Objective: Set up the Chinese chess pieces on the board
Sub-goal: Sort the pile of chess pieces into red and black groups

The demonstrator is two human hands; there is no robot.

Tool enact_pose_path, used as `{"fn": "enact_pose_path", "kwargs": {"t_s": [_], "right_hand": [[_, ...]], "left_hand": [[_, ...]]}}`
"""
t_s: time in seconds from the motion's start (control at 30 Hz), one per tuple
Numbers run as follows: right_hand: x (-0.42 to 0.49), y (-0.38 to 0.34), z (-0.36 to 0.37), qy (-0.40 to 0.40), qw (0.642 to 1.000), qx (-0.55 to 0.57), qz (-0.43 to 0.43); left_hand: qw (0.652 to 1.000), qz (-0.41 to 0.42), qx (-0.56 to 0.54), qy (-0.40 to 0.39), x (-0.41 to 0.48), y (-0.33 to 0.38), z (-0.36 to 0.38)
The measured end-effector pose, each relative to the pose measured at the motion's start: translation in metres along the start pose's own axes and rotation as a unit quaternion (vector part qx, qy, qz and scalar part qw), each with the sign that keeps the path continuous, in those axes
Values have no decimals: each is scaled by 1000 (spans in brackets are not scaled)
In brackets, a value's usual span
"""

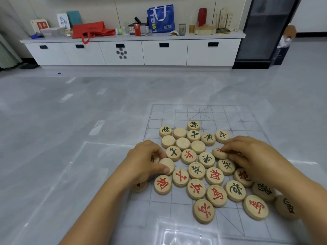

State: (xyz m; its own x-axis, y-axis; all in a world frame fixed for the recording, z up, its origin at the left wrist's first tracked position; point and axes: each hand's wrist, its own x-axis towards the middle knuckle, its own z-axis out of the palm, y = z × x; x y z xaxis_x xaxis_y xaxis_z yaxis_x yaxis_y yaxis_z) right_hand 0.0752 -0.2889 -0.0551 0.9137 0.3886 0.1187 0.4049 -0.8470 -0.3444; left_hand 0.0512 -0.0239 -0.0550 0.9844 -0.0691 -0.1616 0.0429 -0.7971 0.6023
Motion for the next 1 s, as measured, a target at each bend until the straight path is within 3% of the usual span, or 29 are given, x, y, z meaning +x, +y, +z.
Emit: {"fn": "enact_pose_path", "kwargs": {"t_s": [0.13, 0.27, 0.47, 0.53, 0.7, 0.83, 0.9, 1.0], "right_hand": [[0, 2, 3, -2, 1000, -27, 2], [-1, 1, 10, -2, 999, -45, 1], [-1, 2, 8, -21, 999, -37, 7], [0, -1, 8, -16, 999, -36, 10], [6, -19, 14, 22, 1000, 1, -22], [11, -30, 20, -37, 997, 18, -60], [22, -35, 22, -39, 998, 14, -47], [42, -50, 21, -25, 999, -25, 24]], "left_hand": [[994, 7, -77, 73, 1, -2, 6], [985, 103, 27, 136, -2, 1, 12], [969, 221, 110, 33, -12, -17, 6], [976, 204, 78, 14, -14, -22, 6], [981, 135, 33, 139, 5, -11, 5], [983, 131, 114, 53, 20, -1, 18], [979, 134, 143, 54, 22, 0, 18], [978, 122, 125, 114, 23, -4, 9]]}}
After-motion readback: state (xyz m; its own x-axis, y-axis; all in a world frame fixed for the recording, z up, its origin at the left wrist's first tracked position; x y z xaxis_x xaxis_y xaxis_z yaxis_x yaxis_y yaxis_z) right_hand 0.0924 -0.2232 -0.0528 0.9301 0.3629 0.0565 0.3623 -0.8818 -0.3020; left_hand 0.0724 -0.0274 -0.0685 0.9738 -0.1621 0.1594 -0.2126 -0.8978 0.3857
